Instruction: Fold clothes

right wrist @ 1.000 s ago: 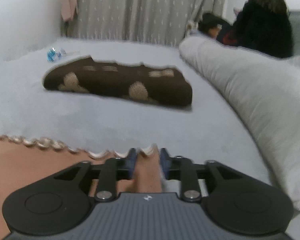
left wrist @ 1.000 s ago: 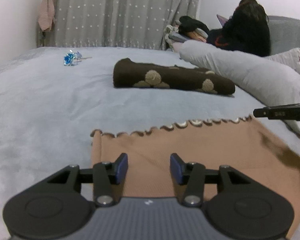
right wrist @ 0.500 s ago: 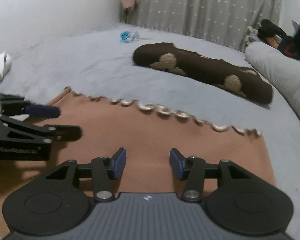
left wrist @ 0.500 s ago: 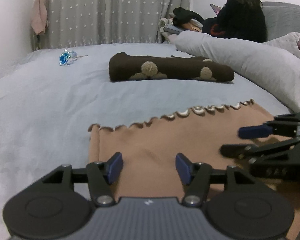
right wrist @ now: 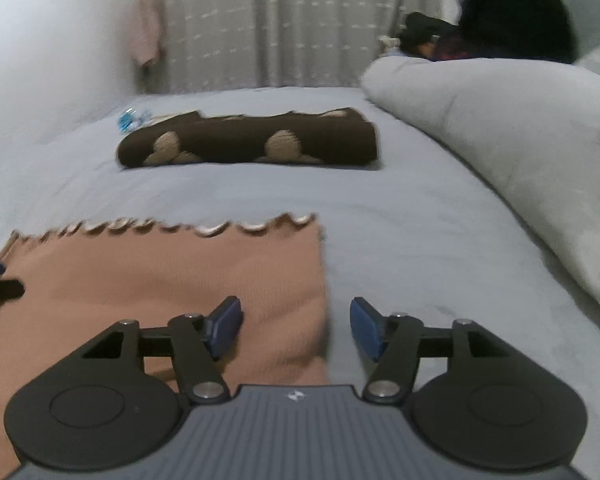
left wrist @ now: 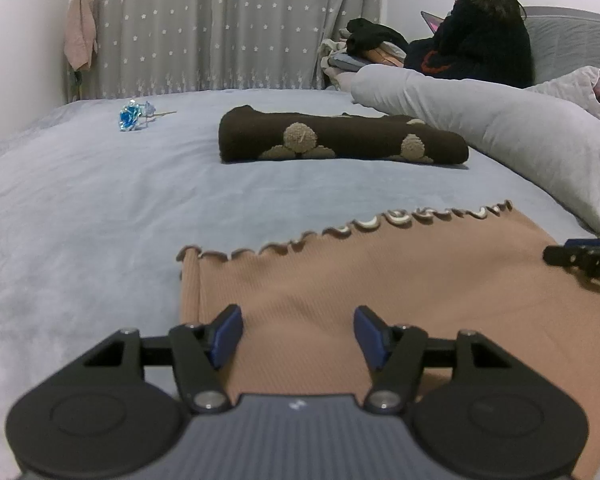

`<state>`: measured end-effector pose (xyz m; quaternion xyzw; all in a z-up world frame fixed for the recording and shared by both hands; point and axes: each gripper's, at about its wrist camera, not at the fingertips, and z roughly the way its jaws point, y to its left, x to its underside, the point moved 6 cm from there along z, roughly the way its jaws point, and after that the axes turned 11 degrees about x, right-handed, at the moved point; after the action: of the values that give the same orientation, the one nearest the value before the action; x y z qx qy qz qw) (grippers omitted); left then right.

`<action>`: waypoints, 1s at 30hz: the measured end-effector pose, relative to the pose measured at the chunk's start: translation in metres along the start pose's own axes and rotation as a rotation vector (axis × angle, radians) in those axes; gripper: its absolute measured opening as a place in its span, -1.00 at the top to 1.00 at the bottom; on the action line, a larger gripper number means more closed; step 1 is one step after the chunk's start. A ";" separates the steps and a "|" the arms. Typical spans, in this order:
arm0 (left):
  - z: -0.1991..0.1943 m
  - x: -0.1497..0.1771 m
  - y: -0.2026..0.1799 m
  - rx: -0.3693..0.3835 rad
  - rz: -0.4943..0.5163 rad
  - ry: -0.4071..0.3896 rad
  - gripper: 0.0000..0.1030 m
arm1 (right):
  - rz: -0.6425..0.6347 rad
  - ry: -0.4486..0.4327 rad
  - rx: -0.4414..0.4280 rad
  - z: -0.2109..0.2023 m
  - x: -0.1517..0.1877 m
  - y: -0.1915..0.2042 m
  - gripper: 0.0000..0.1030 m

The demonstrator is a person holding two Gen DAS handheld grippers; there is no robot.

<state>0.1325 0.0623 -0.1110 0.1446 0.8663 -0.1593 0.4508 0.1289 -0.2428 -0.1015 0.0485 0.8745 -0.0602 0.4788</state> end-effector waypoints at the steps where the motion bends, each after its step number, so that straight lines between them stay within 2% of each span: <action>1: 0.000 0.000 0.000 -0.002 0.001 -0.001 -0.25 | 0.007 -0.004 0.014 -0.002 -0.001 -0.001 -0.23; 4: -0.003 -0.001 -0.002 -0.005 0.005 -0.008 -0.25 | 0.001 -0.021 0.035 -0.015 -0.005 0.004 -0.23; 11: -0.005 -0.001 -0.005 -0.009 0.014 -0.007 -0.28 | -0.033 -0.059 -0.099 -0.050 -0.006 0.045 -0.23; 15: -0.005 0.000 -0.006 -0.016 0.025 0.000 -0.32 | -0.079 -0.033 -0.128 -0.054 0.007 0.061 -0.23; 19: -0.004 0.000 -0.005 -0.016 0.027 0.001 -0.33 | -0.088 -0.016 -0.119 -0.047 0.024 0.057 -0.23; 30: -0.004 0.001 -0.004 -0.016 0.026 -0.001 -0.37 | -0.018 -0.049 -0.121 -0.056 0.029 0.034 -0.23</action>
<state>0.1274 0.0605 -0.1096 0.1521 0.8654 -0.1465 0.4544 0.0717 -0.1997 -0.0979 0.0102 0.8650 -0.0127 0.5015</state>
